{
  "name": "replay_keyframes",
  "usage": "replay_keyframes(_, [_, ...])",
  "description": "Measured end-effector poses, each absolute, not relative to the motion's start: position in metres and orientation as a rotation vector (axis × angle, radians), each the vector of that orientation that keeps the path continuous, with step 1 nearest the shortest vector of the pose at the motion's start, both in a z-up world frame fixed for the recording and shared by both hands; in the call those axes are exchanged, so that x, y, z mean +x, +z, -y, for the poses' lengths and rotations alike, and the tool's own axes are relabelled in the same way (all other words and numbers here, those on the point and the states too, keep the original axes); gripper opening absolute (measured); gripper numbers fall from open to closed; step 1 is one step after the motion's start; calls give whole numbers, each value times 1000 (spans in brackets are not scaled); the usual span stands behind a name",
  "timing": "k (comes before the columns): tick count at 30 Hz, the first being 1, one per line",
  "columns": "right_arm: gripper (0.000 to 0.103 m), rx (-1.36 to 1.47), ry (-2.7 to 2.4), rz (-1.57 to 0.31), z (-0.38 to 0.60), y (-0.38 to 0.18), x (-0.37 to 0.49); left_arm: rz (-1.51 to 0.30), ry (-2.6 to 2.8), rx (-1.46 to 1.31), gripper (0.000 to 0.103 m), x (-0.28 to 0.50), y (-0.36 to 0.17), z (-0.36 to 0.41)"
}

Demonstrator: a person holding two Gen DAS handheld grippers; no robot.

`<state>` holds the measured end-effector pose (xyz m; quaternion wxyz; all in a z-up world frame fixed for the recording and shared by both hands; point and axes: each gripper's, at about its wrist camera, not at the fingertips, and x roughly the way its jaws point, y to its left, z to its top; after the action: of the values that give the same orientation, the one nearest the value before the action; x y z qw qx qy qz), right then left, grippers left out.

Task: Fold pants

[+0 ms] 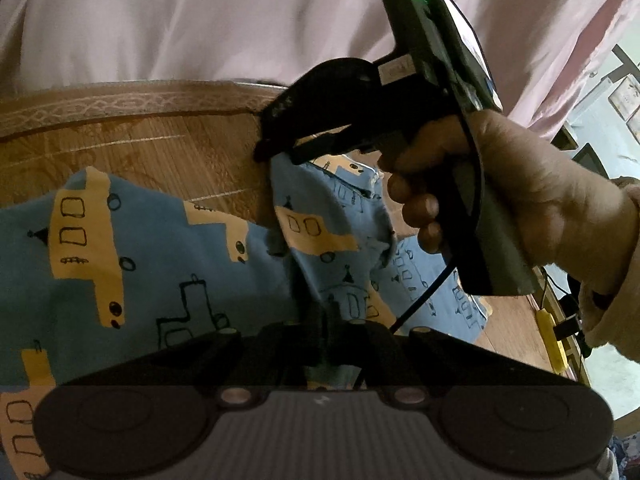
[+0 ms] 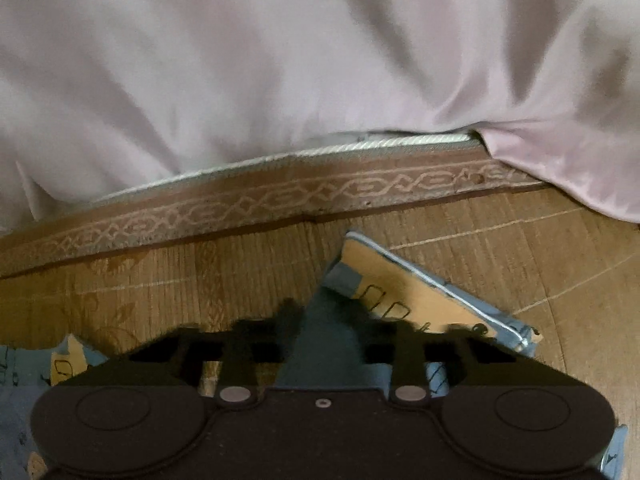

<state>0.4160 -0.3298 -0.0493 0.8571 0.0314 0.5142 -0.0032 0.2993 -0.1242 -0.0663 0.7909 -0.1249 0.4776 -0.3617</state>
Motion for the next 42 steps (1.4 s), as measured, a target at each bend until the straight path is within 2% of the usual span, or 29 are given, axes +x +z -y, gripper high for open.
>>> replay_keyframes(1, [4, 84, -9, -1076, 333, -49, 415, -1026, -778, -269, 1, 299, -65, 124])
replay_keyframes(3, [1, 137, -2, -1060, 344, -48, 410, -1019, -780, -262, 1, 298, -64, 125])
replay_keyframes(10, [1, 374, 49, -842, 398, -13, 356, -993, -793, -237, 0, 290, -49, 126])
replay_keyframes(17, [1, 506, -18, -624, 467, 22, 227, -960, -878, -132, 0, 258, -31, 148])
replay_keyframes(23, [1, 655, -168, -649, 511, -28, 142, -993, -955, 52, 0, 221, -35, 186])
replay_keyframes(30, [2, 753, -213, -626, 521, -85, 95, -1058, -956, 231, 0, 197, -55, 208])
replay_keyframes(34, [18, 805, -165, -655, 528, -97, 95, -1124, -934, 228, 1, 203, -57, 211])
replay_keyframes(36, [23, 850, -133, -638, 533, -101, 92, -1167, -922, 218, 4, 211, -52, 215])
replay_keyframes(39, [39, 921, -90, -633, 539, -104, 93, -1210, -904, 328, 6, 228, -34, 234])
replay_keyframes(41, [49, 959, -61, -636, 542, -104, 95, -1199, -908, 443, 22, 237, -15, 254])
replay_keyframes(42, [55, 967, -48, -635, 543, -105, 94, -1201, -908, 500, 47, 242, -5, 264])
